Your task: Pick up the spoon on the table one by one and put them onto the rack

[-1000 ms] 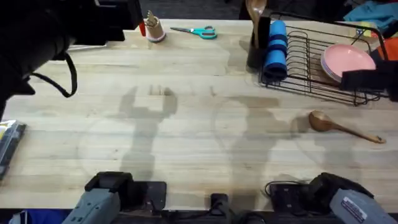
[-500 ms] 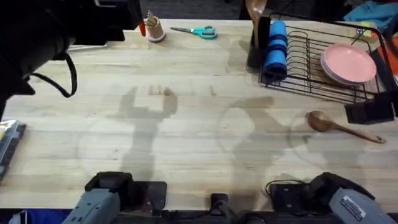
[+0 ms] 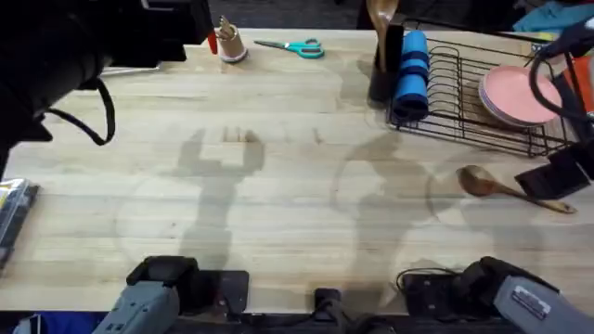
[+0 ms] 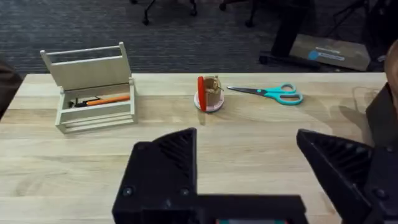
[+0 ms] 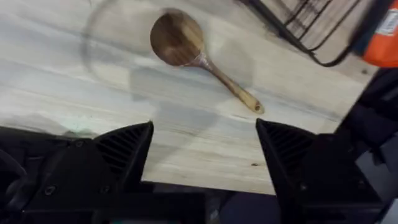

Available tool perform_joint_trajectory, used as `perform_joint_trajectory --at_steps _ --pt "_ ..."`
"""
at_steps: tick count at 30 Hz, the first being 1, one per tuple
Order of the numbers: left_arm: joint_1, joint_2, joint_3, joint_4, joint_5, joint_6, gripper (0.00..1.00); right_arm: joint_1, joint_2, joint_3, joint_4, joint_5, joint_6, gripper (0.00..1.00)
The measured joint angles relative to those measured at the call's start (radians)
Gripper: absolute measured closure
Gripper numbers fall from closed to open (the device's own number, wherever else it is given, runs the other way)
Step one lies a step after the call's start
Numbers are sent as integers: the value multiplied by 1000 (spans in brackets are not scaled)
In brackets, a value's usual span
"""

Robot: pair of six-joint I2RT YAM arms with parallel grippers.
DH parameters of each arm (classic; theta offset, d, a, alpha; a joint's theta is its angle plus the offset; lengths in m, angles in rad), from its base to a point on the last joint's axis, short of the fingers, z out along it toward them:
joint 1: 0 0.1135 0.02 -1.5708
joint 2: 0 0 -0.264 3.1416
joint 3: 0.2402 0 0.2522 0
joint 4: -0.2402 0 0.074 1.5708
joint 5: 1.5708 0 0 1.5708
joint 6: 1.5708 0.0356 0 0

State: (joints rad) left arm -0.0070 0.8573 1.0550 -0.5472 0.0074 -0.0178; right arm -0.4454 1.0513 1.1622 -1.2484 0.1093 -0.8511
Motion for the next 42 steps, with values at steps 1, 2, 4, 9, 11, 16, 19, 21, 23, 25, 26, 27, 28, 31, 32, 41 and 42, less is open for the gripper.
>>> perform_joint_trajectory --at_steps 1,2,4,9,11,16,19,21,23,25,26,27,28,31,32,41,42 --pt "0 0 0 0 0 0 7 -5 24 0 1 0 -9 8" --pt "0 0 0 0 0 0 7 -12 47 0 1 0 -16 8" --pt "0 0 0 0 0 0 8 -34 93 0 1 0 -25 8" --pt "0 0 0 0 0 0 7 -118 180 0 7 0 -37 8" --pt "0 0 0 0 0 0 8 -156 205 0 24 -6 -40 8" --pt "0 0 0 0 0 0 7 -239 280 0 53 -36 -155 8" --pt "0 0 0 0 0 0 7 -239 297 -8 102 -49 -250 8" --pt "0 0 0 0 0 0 8 -239 297 -17 129 -52 -266 8" --pt "0 0 0 0 0 0 7 -239 299 -32 158 -55 -279 8" --pt "0 0 0 0 0 0 7 -239 303 -54 186 -55 -285 8" --pt "0 1 0 0 0 0 8 -239 304 -68 200 -55 -287 8" --pt "0 3 0 0 0 0 7 -239 306 -84 215 -56 -289 8" --pt "0 6 0 0 0 0 7 -239 306 -100 230 -57 -291 8" --pt "0 17 0 0 0 0 7 -239 307 -159 287 -58 -297 8" --pt "0 20 0 0 0 0 7 -239 307 -176 307 -58 -299 8" --pt "0 28 0 -2 0 0 7 -239 328 -318 494 -58 -302 8" --pt "0 28 0 -2 0 0 7 -239 337 -326 506 -59 -302 8"
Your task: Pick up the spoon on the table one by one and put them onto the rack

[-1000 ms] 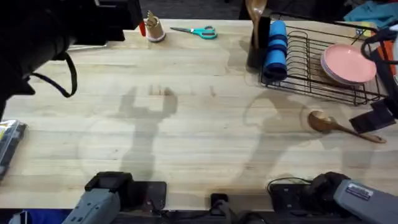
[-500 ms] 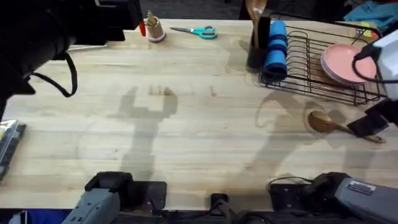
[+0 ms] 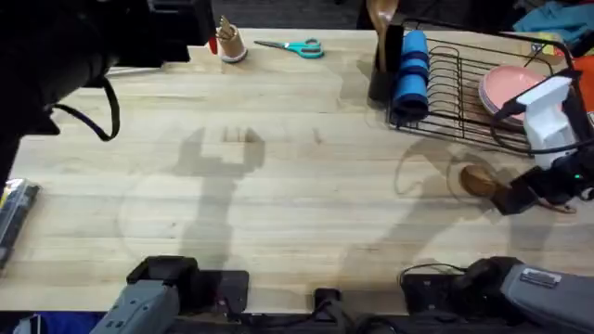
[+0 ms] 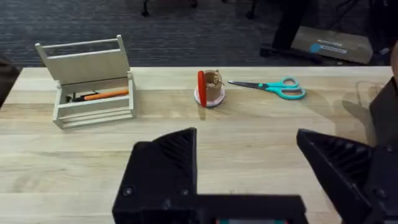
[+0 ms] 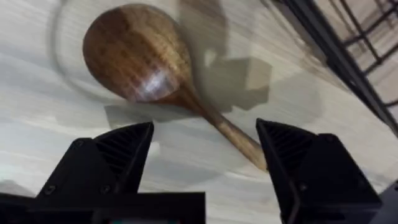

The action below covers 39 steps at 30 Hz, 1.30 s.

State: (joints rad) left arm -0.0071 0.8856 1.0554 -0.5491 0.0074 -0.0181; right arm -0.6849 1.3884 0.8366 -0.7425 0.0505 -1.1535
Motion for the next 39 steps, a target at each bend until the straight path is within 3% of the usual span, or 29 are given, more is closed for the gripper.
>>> perform_joint_trajectory --at_steps 12,36,39 --pt "0 0 0 0 0 0 7 0 100 18 11 -16 -7 8" --pt "0 0 0 -48 0 0 7 0 101 20 8 -14 -7 9" --pt "0 0 0 -48 0 0 8 0 103 20 2 -17 -10 76"
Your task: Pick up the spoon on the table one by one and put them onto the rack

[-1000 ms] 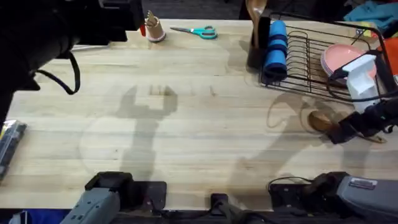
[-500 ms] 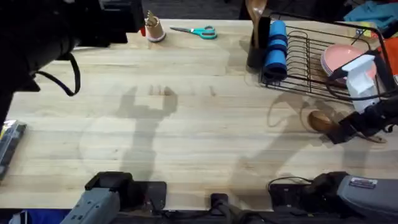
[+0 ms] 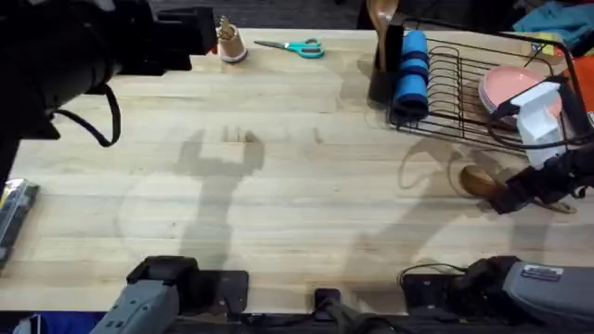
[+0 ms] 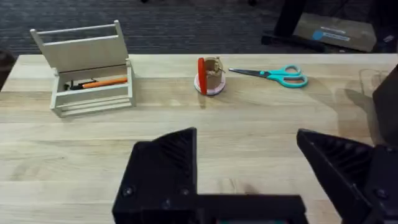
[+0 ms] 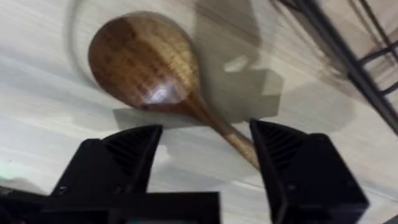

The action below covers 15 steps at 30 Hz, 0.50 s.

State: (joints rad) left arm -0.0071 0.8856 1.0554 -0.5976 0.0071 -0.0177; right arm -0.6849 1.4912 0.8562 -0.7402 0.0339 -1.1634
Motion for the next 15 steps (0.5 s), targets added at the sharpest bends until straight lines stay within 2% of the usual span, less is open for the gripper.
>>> perform_joint_trajectory --at_steps 12,15 --pt "0 0 0 -1 0 0 8 0 2 -2 -18 -13 -1 596" --pt "0 0 0 -1 0 0 7 0 2 -2 -9 -12 -4 660"
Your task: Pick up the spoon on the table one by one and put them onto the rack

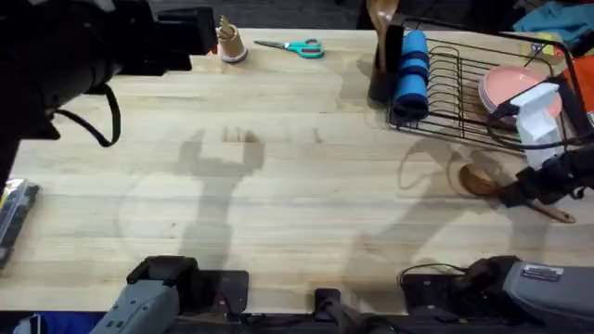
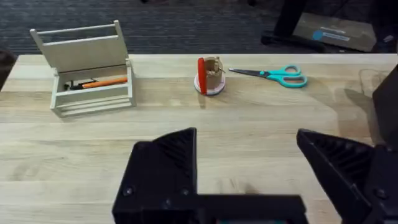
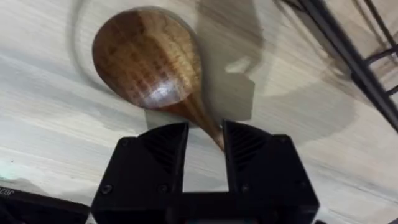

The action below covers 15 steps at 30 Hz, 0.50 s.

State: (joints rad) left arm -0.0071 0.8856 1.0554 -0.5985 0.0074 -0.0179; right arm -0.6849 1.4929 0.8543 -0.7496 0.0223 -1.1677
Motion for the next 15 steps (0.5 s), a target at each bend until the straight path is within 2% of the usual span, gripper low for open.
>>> perform_joint_trajectory --at_steps 4,6,8,10,15 --pt "0 0 0 1 0 0 7 0 0 0 1 0 0 660" --pt "0 0 0 3 0 0 7 0 0 0 4 0 0 622" --pt "0 0 0 4 0 0 7 0 0 0 2 0 -4 704" --pt "0 0 0 4 0 0 7 0 1 0 17 6 -7 847" --pt "0 0 0 4 0 0 8 0 2 0 23 8 -8 927"
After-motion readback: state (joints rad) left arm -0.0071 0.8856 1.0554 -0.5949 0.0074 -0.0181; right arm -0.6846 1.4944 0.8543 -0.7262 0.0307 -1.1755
